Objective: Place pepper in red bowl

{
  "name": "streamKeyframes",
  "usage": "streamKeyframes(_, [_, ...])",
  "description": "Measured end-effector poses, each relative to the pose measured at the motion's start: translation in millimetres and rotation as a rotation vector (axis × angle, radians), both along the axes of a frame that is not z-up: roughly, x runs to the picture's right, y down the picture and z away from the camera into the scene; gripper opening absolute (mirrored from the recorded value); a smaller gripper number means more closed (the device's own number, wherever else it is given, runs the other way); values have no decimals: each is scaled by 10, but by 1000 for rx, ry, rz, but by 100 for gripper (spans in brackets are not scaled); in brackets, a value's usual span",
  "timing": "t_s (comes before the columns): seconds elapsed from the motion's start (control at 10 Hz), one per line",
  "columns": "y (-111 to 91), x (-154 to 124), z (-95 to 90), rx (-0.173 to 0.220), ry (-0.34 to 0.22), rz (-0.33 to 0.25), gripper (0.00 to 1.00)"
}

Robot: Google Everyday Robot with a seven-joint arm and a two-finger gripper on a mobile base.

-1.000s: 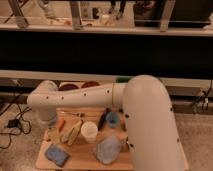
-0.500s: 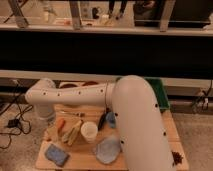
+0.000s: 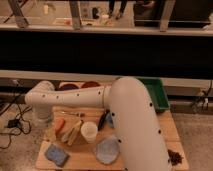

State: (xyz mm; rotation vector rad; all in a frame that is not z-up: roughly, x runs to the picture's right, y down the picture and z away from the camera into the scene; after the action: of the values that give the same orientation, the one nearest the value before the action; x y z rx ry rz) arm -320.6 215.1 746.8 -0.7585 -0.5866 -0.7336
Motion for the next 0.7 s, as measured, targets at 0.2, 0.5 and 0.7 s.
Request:
streamKeyframes(0.2, [-71, -52, 43, 17, -26, 3, 80])
streamKeyframes(0.5, [-162, -49, 229, 21, -31, 7, 80])
streamKeyframes(0.7, [-147, 31, 367, 10, -23, 11, 80])
